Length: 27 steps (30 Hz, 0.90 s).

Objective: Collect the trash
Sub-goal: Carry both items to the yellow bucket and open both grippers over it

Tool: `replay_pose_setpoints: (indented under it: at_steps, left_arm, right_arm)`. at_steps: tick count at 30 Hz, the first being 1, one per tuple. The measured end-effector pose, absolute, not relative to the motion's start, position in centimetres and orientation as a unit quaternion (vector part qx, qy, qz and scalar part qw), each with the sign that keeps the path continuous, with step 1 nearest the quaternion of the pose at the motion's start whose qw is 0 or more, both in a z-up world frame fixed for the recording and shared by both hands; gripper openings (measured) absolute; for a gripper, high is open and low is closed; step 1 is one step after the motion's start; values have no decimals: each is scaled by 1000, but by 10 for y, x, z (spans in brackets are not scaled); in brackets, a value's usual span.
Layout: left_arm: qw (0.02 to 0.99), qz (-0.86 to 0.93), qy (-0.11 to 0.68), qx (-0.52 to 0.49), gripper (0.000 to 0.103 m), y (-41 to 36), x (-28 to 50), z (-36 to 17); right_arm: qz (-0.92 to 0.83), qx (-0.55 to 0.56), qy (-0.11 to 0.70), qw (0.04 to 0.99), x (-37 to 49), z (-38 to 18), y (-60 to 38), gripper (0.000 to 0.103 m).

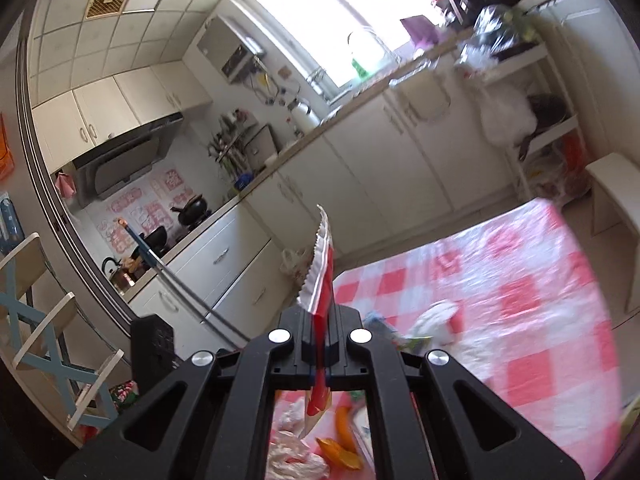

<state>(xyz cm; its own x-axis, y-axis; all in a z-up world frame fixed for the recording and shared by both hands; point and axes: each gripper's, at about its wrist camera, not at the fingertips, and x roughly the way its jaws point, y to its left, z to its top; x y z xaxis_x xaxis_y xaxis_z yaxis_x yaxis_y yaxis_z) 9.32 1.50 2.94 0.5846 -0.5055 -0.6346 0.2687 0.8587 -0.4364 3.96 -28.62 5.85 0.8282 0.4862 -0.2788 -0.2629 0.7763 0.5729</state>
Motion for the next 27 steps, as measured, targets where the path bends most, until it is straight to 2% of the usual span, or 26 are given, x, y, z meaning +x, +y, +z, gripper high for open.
replay_pose_setpoints:
  at_steps: [6,12,20,27]
  left_arm:
    - [862,-307,389,-110,17,-74,59,64]
    - [822,-401,402,-40,18,-195,37,63]
    - [763,-470,442,31,18,-318,21,24]
    - [732,-489,470,65,18,-374,21,-12]
  right_arm:
    - [86,224,203,949,-35,52,-368,3]
    - [-24,202,238,950,-77,17,-424,3]
    - [-102,233,280,926,-90,-39,-468,3]
    - [-131,261,307,906,-93,-83,-496,3]
